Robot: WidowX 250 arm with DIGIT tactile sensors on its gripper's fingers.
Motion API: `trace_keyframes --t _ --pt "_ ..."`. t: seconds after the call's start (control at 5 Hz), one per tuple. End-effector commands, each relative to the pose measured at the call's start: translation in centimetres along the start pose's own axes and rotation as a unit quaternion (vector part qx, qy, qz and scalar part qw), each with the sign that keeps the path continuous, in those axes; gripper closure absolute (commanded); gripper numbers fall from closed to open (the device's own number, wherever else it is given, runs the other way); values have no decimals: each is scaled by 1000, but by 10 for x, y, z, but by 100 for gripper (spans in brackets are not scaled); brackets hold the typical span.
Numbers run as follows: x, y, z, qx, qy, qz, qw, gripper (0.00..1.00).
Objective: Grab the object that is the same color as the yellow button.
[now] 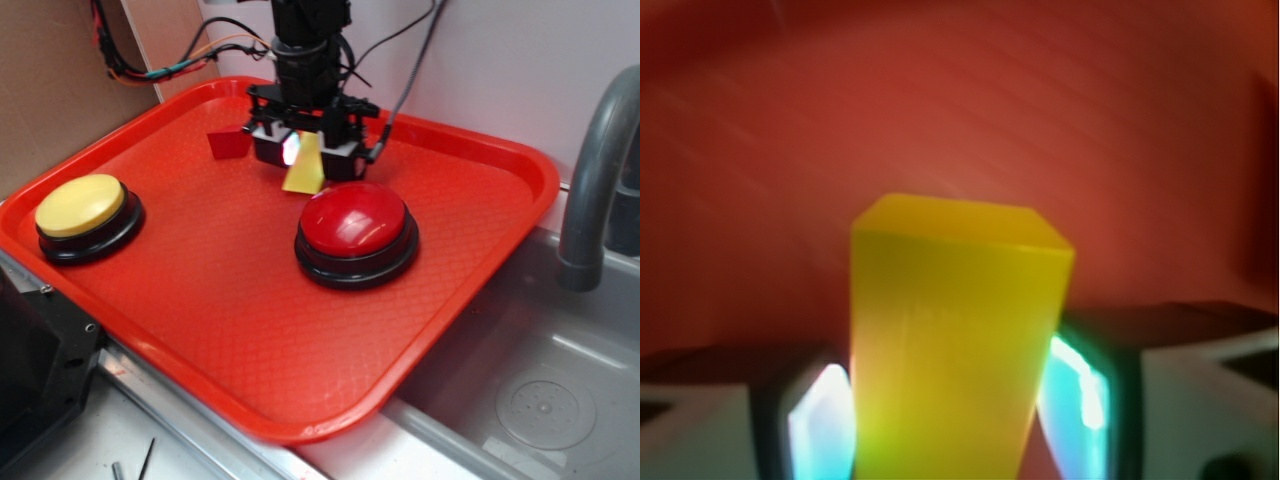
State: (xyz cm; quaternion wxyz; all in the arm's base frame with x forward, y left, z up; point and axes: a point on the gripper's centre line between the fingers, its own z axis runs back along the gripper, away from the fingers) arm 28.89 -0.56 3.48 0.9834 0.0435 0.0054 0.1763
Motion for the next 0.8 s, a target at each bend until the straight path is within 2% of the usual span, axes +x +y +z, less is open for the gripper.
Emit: trace_keyframes --t 0.0,0.2,0.4,0.6 --pt "-34 34 118 -18 -52 -19 998 100" --pt "-49 35 168 -38 -56 -34 997 100" --pt "-54 32 179 -43 -57 -37 997 100" --pt "-50 33 177 -32 -56 -26 998 100"
